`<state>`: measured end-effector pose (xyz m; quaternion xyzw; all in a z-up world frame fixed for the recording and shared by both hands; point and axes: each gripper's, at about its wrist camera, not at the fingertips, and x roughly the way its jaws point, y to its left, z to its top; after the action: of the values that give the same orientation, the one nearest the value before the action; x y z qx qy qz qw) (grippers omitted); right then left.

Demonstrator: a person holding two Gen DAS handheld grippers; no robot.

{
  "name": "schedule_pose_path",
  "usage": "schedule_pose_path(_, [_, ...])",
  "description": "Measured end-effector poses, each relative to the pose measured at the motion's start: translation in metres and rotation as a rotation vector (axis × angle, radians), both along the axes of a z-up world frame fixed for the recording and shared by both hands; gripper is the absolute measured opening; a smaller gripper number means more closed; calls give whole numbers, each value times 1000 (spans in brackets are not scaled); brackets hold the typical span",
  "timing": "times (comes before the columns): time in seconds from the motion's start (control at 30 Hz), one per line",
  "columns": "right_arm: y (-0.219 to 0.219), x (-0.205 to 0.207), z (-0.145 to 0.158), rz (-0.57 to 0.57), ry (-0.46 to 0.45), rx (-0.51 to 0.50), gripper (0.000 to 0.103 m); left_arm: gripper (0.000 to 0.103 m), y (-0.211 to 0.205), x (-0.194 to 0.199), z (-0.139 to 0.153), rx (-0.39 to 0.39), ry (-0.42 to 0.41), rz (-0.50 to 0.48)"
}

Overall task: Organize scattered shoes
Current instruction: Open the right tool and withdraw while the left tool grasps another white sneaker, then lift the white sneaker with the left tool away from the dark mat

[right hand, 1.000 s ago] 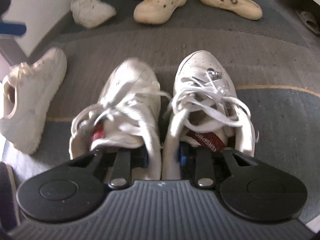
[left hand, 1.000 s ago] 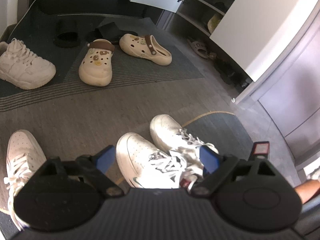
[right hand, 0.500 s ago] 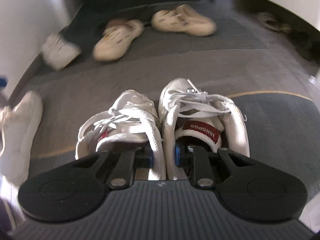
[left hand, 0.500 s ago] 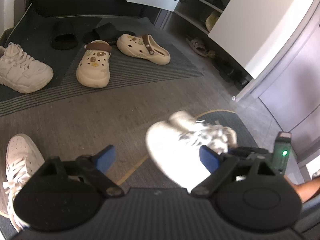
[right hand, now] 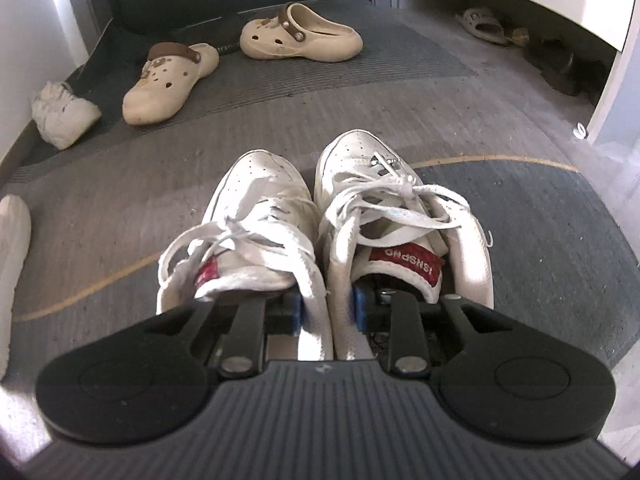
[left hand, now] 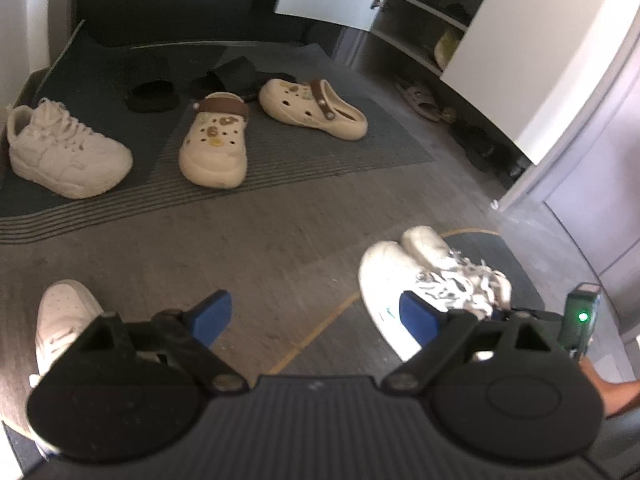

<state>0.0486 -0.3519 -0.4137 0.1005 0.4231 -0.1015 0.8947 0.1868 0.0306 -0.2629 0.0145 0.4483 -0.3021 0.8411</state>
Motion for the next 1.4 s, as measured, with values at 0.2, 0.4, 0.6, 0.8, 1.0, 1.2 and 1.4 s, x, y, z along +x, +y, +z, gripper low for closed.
schedule_pose_path(0.2, [-9,-23,20,25,-15,80,83,93,20,18,2,24,-49,85])
schedule_pose_path(0.4, [-15,-47,78,106,-112,105,83,94,61,74,1,-5,-78,223])
schedule_pose_path(0.6, [4,-12,100,210,-188,228,83,95,106,188,-9,-57,-24,355])
schedule_pose_path(0.8, [36,31,101,342,-213,322,83,95,114,273,-19,105,-194,335])
schedule_pose_path(1.0, [61,54,73,377,-162,399,83,96,112,345,-36,236,-188,281])
schedule_pose_path(1.2, [77,77,39,409,-37,443,83,96,110,384,-73,373,-135,206])
schedule_pose_path(1.4, [78,96,25,408,2,456,83,91,130,416,-104,358,-15,134])
